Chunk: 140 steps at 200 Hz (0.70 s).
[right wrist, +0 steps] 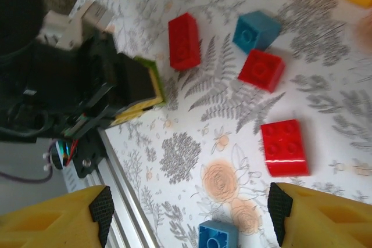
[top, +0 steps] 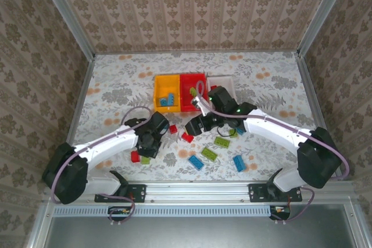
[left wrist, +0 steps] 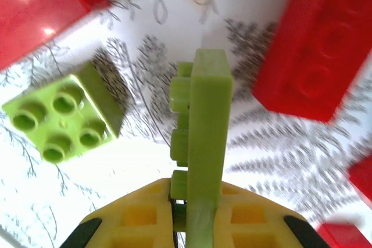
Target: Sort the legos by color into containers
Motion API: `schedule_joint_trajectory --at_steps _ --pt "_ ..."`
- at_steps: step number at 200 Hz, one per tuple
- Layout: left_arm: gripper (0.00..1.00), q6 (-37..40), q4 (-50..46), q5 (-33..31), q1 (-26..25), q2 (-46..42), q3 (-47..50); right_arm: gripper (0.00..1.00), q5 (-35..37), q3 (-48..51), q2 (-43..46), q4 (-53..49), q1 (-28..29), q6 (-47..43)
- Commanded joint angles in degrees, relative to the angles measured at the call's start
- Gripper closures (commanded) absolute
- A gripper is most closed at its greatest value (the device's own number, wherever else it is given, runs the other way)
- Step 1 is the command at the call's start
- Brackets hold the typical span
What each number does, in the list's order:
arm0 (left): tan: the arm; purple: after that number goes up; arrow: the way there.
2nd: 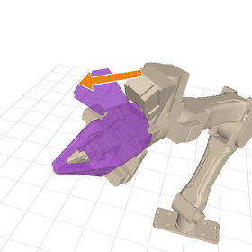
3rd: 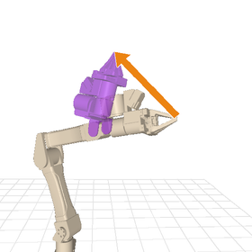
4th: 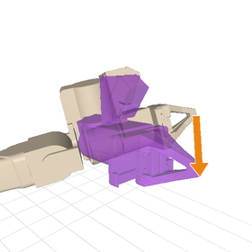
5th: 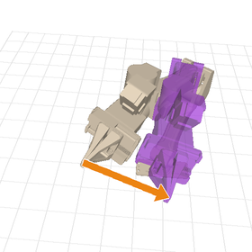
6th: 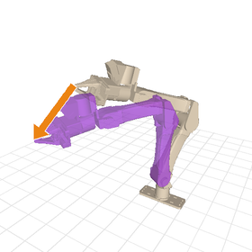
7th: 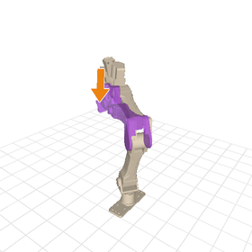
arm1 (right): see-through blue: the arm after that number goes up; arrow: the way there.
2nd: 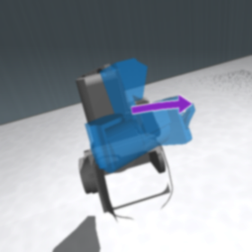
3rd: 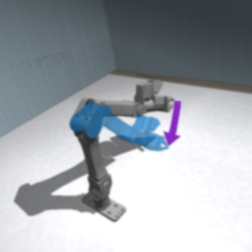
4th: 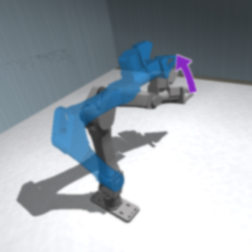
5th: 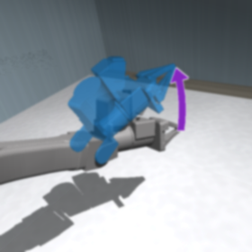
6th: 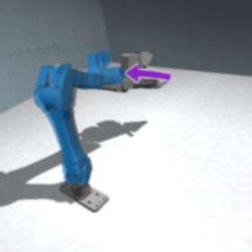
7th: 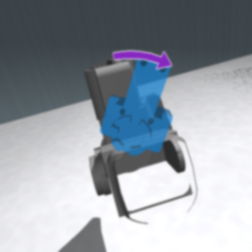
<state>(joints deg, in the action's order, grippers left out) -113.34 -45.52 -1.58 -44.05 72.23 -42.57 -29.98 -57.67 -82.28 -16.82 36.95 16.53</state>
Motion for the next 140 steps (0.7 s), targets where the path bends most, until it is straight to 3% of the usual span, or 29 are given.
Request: schedule_joint_trajectory --at_steps 1,33,83,107,140 --pt "0.97 2.88 -6.73 -2.29 -0.44 -2.78 -5.93 0.27 3.16 -0.04 6.21 2.56 -5.18 5.59" --pt "1.0 17.81 -8.48 -4.08 0.95 2.74 -17.3 0.29 10.87 -0.23 8.77 2.05 -10.72 10.44" --pt "1.0 51.03 -14.09 -1.3 1.78 29.59 -51.04 0.29 22.14 -2.93 7.75 -4.59 -11.73 13.68" --pt "1.0 57.08 -18.01 -0.49 1.87 40.44 -64.49 0.29 23.02 -2.63 8.68 -5.1 -12.47 14.49" --pt "1.0 59.52 -19.34 0.36 2.89 51.29 -75.02 0.29 23.54 -2.54 9.75 -6.03 -12.74 13.72"
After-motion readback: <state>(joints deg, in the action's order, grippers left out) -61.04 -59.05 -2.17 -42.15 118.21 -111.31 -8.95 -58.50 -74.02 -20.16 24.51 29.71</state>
